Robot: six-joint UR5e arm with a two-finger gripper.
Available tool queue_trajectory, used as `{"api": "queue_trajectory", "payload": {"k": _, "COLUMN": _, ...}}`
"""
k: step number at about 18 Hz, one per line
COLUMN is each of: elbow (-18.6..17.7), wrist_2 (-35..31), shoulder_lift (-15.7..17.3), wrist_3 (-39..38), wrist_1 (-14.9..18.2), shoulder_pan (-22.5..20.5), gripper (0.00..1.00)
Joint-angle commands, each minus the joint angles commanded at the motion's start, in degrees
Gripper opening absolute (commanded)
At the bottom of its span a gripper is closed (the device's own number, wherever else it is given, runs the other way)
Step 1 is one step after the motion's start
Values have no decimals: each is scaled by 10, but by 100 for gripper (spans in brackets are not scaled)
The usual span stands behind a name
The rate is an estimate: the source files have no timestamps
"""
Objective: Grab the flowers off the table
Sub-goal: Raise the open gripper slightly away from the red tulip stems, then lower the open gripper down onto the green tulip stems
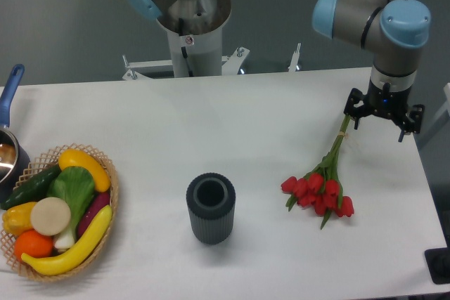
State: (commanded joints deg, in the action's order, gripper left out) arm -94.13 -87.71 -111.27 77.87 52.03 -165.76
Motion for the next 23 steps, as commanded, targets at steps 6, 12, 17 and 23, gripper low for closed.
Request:
{"api": "queue_trajectory", "payload": {"k": 6, "elbow": -7, "wrist_2": 1, "shoulder_lift": 0, "wrist_3": -1, "wrist_1": 0, "shoulder_pan": -1, "gripper": 100}}
{"api": "queue_trajectory", "payload": {"k": 12, "elbow": -35, "wrist_2": 25, "shoulder_lift": -1, "wrist_3": -11, "wrist_1": -7, "shoulder_pan": -6, "gripper": 100}}
{"api": "queue_trajectory", "payload": {"k": 17, "elbow": -54, "wrist_2": 21, "shoulder_lift": -19, "wrist_3": -6, "wrist_1": -15, "shoulder_pan": -1, "gripper": 100}}
{"api": "queue_trajectory", "payload": {"k": 23, "elbow": -65, "wrist_2": 21, "shoulder_lift": -47, "wrist_3": -5, "wrist_1": -15, "shoulder_pan": 9, "gripper": 100}}
